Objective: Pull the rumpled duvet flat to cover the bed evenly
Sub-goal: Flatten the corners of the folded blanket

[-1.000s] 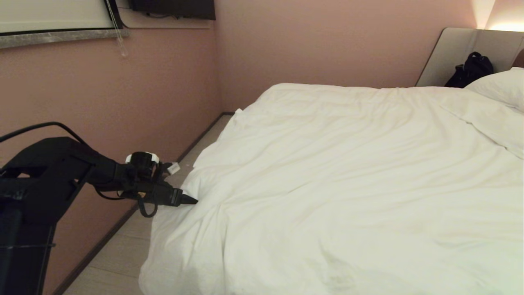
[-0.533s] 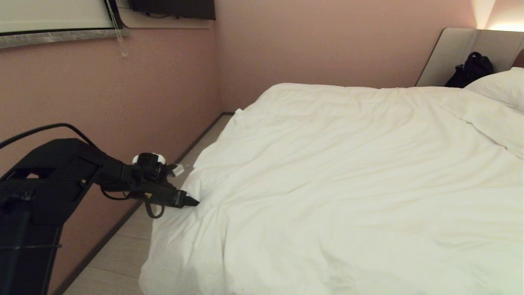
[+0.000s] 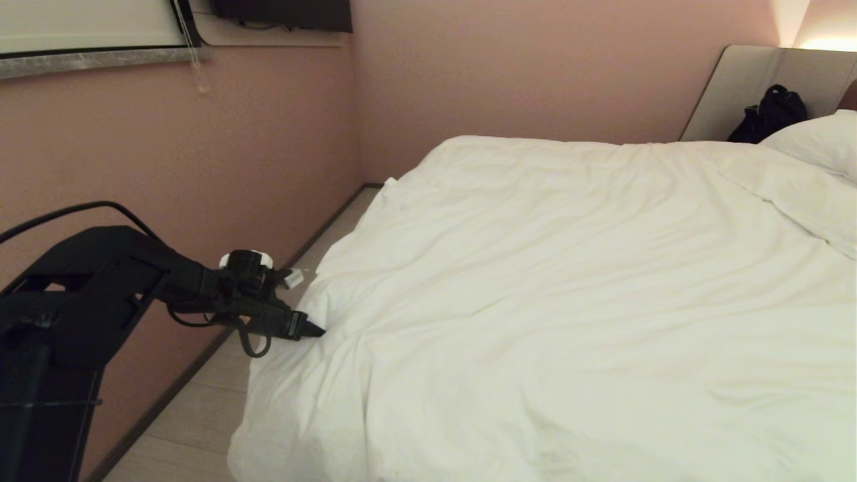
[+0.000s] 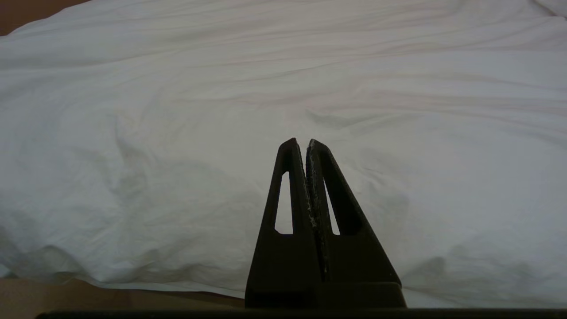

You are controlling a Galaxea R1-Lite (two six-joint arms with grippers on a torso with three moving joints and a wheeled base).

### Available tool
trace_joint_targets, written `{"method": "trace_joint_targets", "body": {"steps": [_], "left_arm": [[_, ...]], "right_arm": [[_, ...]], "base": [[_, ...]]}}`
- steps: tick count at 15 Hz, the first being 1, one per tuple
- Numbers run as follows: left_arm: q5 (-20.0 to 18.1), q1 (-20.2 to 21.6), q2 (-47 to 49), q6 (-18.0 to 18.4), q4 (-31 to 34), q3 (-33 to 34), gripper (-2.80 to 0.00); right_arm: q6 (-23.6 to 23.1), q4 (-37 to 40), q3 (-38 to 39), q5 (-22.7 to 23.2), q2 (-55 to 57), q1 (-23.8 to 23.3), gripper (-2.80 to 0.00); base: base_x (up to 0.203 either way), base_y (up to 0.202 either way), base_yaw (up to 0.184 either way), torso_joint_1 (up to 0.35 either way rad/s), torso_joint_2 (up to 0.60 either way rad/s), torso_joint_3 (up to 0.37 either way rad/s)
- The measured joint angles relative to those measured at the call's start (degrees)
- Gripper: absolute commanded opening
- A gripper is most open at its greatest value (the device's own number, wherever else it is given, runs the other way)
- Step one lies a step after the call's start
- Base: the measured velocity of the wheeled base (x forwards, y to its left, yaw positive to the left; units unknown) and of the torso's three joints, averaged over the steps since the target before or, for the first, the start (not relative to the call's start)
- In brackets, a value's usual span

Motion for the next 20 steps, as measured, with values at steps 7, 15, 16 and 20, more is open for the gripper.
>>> {"method": "trace_joint_targets", "body": {"steps": [7, 15, 16, 20], "left_arm": [[0.03, 0.04, 0.13, 0.08, -0.18, -0.11, -2.8], [2.02, 0.3, -1.42, -1.98, 0.11, 0.23, -2.8], [3.52, 0.55, -1.72, -2.36, 0.04, 0.2, -2.8], [6.48, 3.9, -2.53, -2.73, 0.0, -0.24, -2.8]], "right_arm": [[0.0, 0.0, 0.0, 0.02, 0.0, 0.0, -2.8], [-0.04, 0.0, 0.0, 0.02, 0.0, 0.0, -2.8], [-0.02, -0.02, 0.0, 0.02, 0.0, 0.0, -2.8], [-0.02, 0.0, 0.0, 0.02, 0.0, 0.0, -2.8]], "base": [[0.0, 0.0, 0.0, 0.0, 0.0, 0.0], [0.0, 0.0, 0.0, 0.0, 0.0, 0.0], [0.0, 0.0, 0.0, 0.0, 0.0, 0.0], [0.0, 0.0, 0.0, 0.0, 0.0, 0.0]]}}
